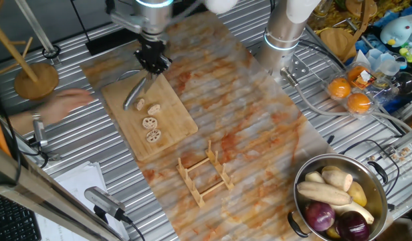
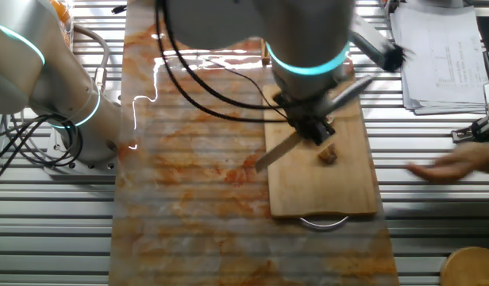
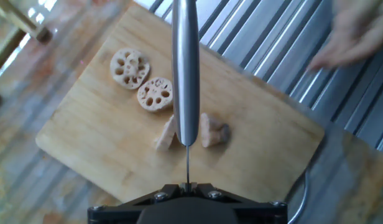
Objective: Slice the lotus root
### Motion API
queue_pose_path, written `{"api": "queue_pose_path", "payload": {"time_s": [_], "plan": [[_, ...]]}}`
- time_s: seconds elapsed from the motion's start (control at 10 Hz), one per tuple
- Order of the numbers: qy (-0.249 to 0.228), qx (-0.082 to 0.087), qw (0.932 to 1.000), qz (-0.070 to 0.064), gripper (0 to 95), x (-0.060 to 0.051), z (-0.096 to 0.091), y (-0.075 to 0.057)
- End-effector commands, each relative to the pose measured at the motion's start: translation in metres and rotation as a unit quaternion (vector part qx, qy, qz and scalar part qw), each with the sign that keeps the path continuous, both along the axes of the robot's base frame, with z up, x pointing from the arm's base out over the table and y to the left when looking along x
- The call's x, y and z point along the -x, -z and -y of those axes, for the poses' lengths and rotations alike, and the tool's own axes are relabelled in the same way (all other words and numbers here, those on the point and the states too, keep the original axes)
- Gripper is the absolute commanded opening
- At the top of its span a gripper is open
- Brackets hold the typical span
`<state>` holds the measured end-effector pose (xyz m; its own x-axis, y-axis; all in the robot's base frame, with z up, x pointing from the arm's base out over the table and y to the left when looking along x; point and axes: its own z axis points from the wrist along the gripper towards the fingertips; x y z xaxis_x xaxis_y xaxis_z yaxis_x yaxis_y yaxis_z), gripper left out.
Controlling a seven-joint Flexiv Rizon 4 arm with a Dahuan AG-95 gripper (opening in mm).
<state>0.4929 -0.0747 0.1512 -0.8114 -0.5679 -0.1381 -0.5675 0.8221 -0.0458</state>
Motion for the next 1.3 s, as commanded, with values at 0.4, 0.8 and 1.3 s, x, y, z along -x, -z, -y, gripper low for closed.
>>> {"api": "queue_pose_path", "payload": {"time_s": [0.4,0.8,1.3], "plan": [[0.008,-0.006,0.9996,-0.027,0.0,-0.050,0.003,0.013],[-0.032,-0.003,0.9990,-0.033,0.0,-0.052,0.004,0.019],[0.010,-0.018,0.9971,-0.073,0.0,-0.053,0.004,0.019]]}}
